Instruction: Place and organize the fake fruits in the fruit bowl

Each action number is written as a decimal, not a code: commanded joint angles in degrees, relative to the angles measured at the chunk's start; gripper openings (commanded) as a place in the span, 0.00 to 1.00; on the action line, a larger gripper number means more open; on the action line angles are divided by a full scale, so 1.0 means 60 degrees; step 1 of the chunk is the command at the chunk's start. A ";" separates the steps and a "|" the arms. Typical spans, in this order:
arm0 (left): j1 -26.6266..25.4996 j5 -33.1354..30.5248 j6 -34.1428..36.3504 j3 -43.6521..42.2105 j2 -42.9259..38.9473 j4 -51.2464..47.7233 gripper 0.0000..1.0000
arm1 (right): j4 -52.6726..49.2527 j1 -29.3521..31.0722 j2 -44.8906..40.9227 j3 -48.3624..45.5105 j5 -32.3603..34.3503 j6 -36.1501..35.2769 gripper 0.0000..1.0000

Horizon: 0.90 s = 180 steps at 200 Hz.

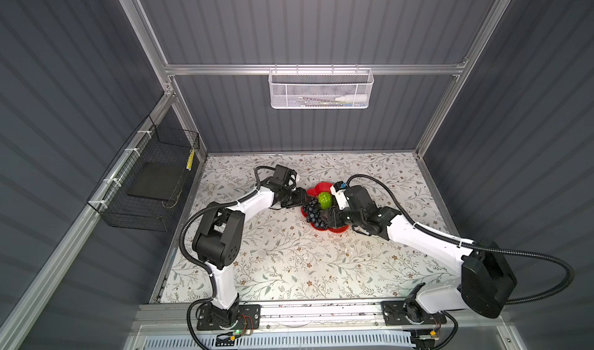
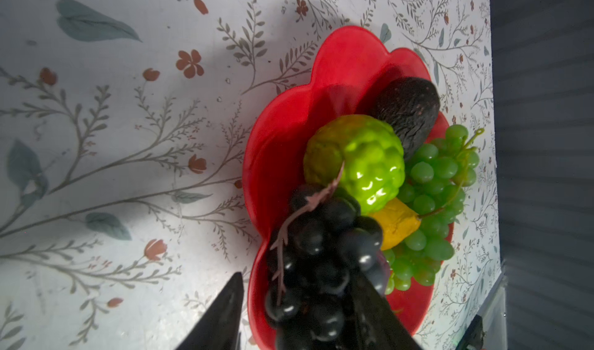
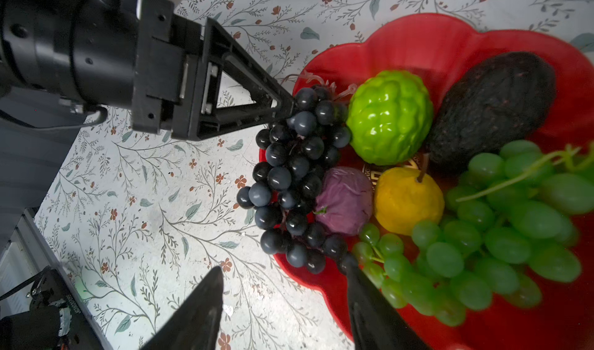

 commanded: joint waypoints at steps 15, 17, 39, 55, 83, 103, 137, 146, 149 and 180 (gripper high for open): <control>-0.0048 -0.1250 0.0536 0.0287 -0.1210 -0.1484 0.70 | -0.0574 -0.0103 -0.0661 0.0390 0.0488 -0.0365 0.67; -0.0044 -0.1304 0.0549 0.0249 -0.1264 -0.1533 0.71 | -0.0614 -0.0108 -0.0706 0.0405 0.0523 -0.0387 0.67; -0.0048 -0.1674 0.0611 -0.0416 -0.2068 -0.1823 0.80 | -0.1070 -0.0261 -0.1326 0.0444 0.0982 -0.0615 0.76; -0.0033 -0.2443 0.0477 -0.1075 -0.2890 -0.1942 0.89 | -0.1443 -0.0583 -0.1948 0.0430 0.1235 -0.0755 0.83; 0.0011 -0.4277 0.0557 -0.2181 -0.4457 -0.1869 0.99 | -0.2045 -0.1751 -0.3101 0.0344 0.1415 -0.1003 0.99; 0.0270 -0.4906 0.1210 -0.3390 -0.5707 -0.0645 1.00 | -0.1938 -0.2799 -0.3664 0.0058 0.1581 -0.1635 0.99; 0.1018 -0.5962 0.2703 -0.5565 -0.7288 0.2190 1.00 | 0.1559 -0.4494 -0.5268 -0.2423 0.1562 -0.2664 0.99; 0.1207 -0.6409 0.3051 -0.6019 -0.7485 0.2779 1.00 | 0.2590 -0.4965 -0.5350 -0.3122 0.1356 -0.2874 0.99; 0.1283 -0.6565 0.3138 -0.6145 -0.7504 0.2934 1.00 | 0.2870 -0.5117 -0.5314 -0.3301 0.1261 -0.2912 0.99; 0.2468 -0.7367 0.3650 -0.7290 -0.6802 0.4350 1.00 | 0.3416 -0.6324 -0.4259 -0.3627 0.0742 -0.2385 0.99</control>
